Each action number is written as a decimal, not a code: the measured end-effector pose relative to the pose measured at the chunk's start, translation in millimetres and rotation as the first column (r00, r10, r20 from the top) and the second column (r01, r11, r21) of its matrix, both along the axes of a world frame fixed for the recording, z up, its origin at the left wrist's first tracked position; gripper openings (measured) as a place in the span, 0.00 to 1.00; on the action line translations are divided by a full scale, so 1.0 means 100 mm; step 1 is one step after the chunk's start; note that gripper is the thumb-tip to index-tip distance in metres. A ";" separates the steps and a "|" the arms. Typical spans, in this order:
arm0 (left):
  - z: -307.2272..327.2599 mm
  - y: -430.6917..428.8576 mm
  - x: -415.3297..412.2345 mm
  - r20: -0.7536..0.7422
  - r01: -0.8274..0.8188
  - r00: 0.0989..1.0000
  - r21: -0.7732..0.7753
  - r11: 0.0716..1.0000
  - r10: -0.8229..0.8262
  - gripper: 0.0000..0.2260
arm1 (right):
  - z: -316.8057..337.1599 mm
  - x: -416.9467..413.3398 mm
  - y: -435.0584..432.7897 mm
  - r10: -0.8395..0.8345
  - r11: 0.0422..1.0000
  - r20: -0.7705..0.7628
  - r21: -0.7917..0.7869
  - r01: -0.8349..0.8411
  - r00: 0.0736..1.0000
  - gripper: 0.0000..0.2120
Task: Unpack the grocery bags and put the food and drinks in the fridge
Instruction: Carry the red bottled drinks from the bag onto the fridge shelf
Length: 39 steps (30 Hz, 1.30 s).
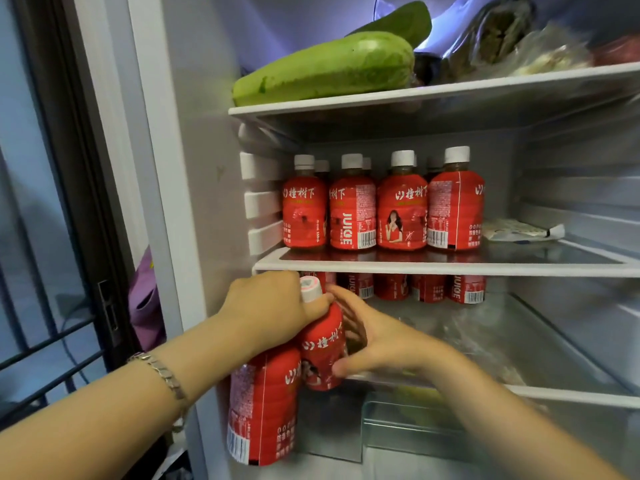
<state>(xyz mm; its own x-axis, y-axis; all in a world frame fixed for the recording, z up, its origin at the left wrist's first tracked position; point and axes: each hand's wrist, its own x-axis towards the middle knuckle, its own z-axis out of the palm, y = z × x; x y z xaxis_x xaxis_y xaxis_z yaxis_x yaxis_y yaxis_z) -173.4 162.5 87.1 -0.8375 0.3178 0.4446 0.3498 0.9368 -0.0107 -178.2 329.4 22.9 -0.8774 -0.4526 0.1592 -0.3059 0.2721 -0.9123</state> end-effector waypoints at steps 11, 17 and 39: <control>-0.15 0.20 0.05 0.077 0.147 0.985 0.077 0.986 -0.153 0.25 | 0.01 0.40 0.10 -0.561 0.813 -0.246 0.016 0.582 0.791 0.28; -0.19 0.23 -0.07 -0.042 0.068 0.997 0.040 0.997 -0.067 0.12 | -0.07 -0.13 0.11 -0.758 0.605 -0.262 0.063 0.794 0.598 0.39; -0.19 0.48 -0.12 0.317 -0.056 0.919 0.694 0.718 -0.235 0.07 | -0.02 0.32 0.11 -0.052 0.995 0.088 0.089 0.044 0.995 0.32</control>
<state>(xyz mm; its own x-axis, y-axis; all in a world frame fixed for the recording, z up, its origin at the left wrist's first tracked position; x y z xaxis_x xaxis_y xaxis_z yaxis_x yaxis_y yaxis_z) -185.0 210.8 68.1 -0.9609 0.1338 0.2426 0.2735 0.5969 0.7542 -146.5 340.3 20.8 -0.9074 -0.4182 0.0405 -0.2081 0.3636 -0.9080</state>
